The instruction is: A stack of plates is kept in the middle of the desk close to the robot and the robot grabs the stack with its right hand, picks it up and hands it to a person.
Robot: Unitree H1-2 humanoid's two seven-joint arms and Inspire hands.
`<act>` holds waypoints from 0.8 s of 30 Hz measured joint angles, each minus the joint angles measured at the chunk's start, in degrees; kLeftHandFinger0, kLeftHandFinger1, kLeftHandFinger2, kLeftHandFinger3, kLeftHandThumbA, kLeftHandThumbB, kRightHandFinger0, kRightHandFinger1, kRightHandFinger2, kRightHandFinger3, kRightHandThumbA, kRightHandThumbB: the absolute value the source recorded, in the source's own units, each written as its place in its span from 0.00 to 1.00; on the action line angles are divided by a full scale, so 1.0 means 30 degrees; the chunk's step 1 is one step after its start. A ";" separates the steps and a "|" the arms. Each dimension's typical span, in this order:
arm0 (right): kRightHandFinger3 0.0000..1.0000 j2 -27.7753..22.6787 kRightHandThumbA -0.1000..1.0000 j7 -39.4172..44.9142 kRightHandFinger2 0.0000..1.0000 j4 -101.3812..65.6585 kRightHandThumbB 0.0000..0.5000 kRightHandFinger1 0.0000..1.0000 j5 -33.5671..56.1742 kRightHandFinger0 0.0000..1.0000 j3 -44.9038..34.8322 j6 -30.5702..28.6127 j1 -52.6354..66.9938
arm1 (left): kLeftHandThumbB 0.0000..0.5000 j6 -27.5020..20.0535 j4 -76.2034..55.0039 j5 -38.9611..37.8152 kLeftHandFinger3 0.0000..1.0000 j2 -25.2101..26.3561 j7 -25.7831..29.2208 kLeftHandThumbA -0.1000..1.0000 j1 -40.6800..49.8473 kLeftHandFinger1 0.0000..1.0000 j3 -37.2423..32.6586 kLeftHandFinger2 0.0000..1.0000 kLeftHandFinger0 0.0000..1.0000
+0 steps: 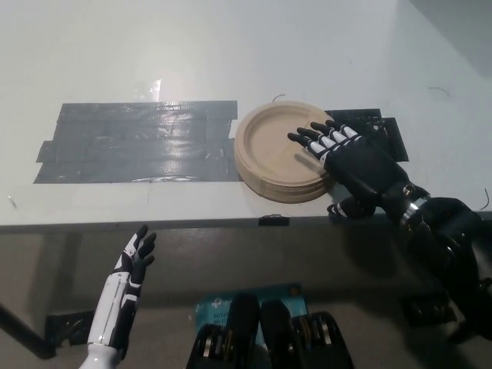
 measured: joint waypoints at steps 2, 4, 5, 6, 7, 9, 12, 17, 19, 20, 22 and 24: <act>1.00 0.0001 1.00 0.0001 1.00 0.0017 0.94 1.00 -0.0088 1.00 0.0001 -0.0006 -0.0043 | 0.00 0.0001 0.0003 0.0046 1.00 -0.0009 -0.0001 1.00 -0.0019 1.00 0.0000 1.00 1.00; 1.00 0.0002 1.00 0.0001 1.00 0.0025 0.94 1.00 -0.0151 1.00 0.0001 -0.0004 -0.0094 | 0.00 0.0011 0.0001 0.0079 1.00 -0.0005 -0.0002 1.00 -0.0021 1.00 0.0003 1.00 1.00; 1.00 0.0002 1.00 0.0001 1.00 0.0025 0.93 1.00 -0.0172 1.00 0.0001 -0.0003 -0.0137 | 0.00 0.0017 0.0001 0.0094 1.00 -0.0006 -0.0003 1.00 -0.0011 1.00 0.0000 1.00 1.00; 1.00 0.0009 1.00 0.0000 1.00 0.0026 0.93 1.00 -0.0198 1.00 0.0001 -0.0002 -0.0167 | 0.00 0.0017 0.0001 0.0104 1.00 -0.0007 -0.0002 1.00 0.0006 1.00 -0.0002 1.00 1.00; 1.00 0.0026 1.00 0.0000 1.00 0.0051 0.93 1.00 -0.0241 1.00 0.0003 -0.0001 -0.0198 | 0.00 0.0014 0.0001 0.0108 1.00 -0.0007 -0.0003 1.00 0.0019 1.00 -0.0001 1.00 1.00; 1.00 0.0057 1.00 -0.0001 1.00 0.0163 0.94 1.00 -0.0324 1.00 0.0005 -0.0002 -0.0290 | 0.00 0.0007 0.0001 0.0106 1.00 -0.0006 -0.0003 1.00 0.0018 1.00 0.0000 1.00 1.00; 1.00 0.0073 1.00 -0.0005 1.00 0.0304 0.95 1.00 -0.0451 1.00 0.0005 -0.0001 -0.0438 | 0.00 0.0008 0.0001 0.0119 1.00 -0.0004 -0.0003 1.00 0.0017 1.00 0.0001 1.00 1.00; 1.00 0.0152 1.00 -0.0039 1.00 0.0662 0.95 1.00 -0.0686 1.00 0.0006 0.0000 -0.0653 | 0.00 0.0005 0.0002 0.0181 1.00 0.0013 -0.0004 1.00 0.0019 1.00 0.0001 1.00 1.00; 1.00 0.0264 1.00 -0.0050 1.00 0.1023 0.96 1.00 -0.0799 1.00 0.0006 0.0001 -0.0704 | 0.00 -0.0014 0.0003 0.0225 1.00 0.0018 -0.0004 1.00 0.0012 1.00 0.0000 1.00 1.00; 1.00 0.0310 1.00 -0.0054 1.00 0.1140 0.96 1.00 -0.0831 1.00 0.0007 0.0001 -0.0718 | 0.00 -0.0018 0.0003 0.0236 1.00 0.0017 -0.0004 1.00 0.0014 1.00 0.0000 1.00 1.00; 1.00 0.0459 1.00 -0.0086 1.00 0.1568 0.95 1.00 -0.0896 1.00 0.0013 -0.0002 -0.0807 | 0.00 -0.0020 0.0005 0.0257 1.00 0.0022 -0.0004 1.00 0.0012 1.00 0.0003 1.00 1.00; 1.00 0.0526 1.00 -0.0113 1.00 0.1820 0.95 1.00 -0.0933 1.00 0.0018 -0.0005 -0.0910 | 0.00 -0.0040 0.0008 0.0268 1.00 0.0023 -0.0004 1.00 0.0009 1.00 0.0004 1.00 1.00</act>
